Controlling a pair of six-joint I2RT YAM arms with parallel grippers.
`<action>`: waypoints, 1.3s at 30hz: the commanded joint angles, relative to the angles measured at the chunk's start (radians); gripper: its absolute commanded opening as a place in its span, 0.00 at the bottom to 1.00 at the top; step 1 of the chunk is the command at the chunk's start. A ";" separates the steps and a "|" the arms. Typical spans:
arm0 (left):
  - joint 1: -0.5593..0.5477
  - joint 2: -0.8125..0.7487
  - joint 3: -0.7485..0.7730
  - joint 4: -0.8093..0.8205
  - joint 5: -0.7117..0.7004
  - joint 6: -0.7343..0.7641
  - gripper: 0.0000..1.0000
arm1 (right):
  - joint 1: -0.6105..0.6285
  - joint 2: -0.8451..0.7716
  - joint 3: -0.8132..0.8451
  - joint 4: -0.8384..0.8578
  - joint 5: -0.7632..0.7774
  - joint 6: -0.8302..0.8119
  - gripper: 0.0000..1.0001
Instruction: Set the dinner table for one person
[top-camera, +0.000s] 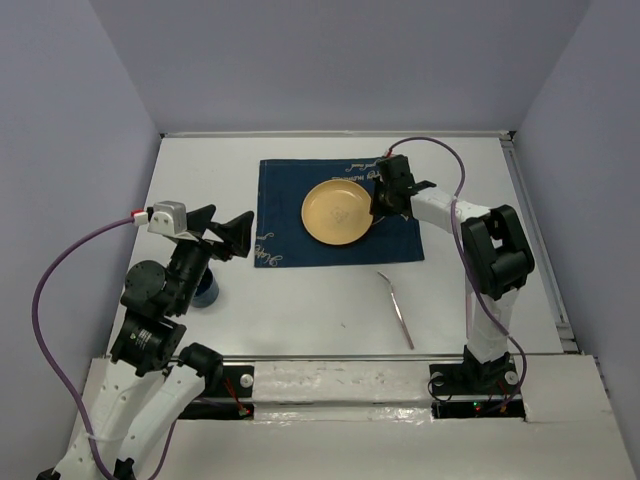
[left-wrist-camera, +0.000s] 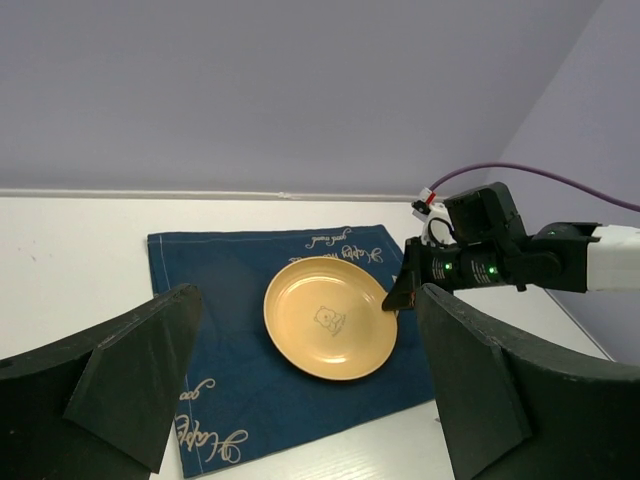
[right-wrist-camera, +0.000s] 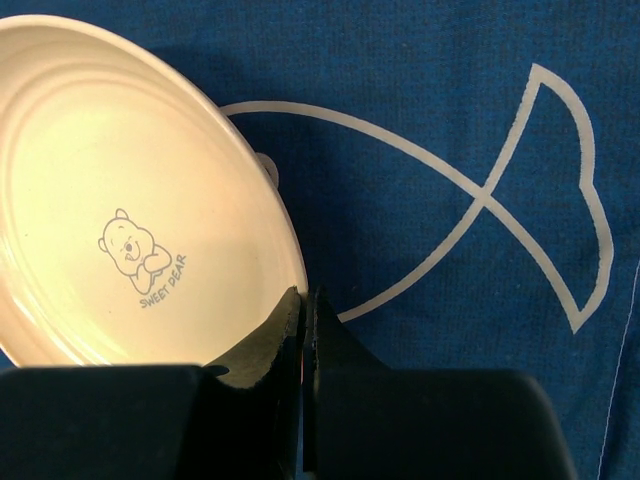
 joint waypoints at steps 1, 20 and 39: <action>-0.004 0.012 -0.009 0.036 0.008 0.019 0.99 | -0.002 -0.047 0.036 0.062 -0.029 0.011 0.00; -0.003 0.008 -0.008 0.036 0.016 0.017 0.99 | -0.002 0.060 0.114 0.013 -0.081 0.013 0.39; 0.048 -0.049 0.020 0.029 -0.145 0.009 0.99 | 0.453 -0.144 0.097 0.243 -0.218 -0.021 0.75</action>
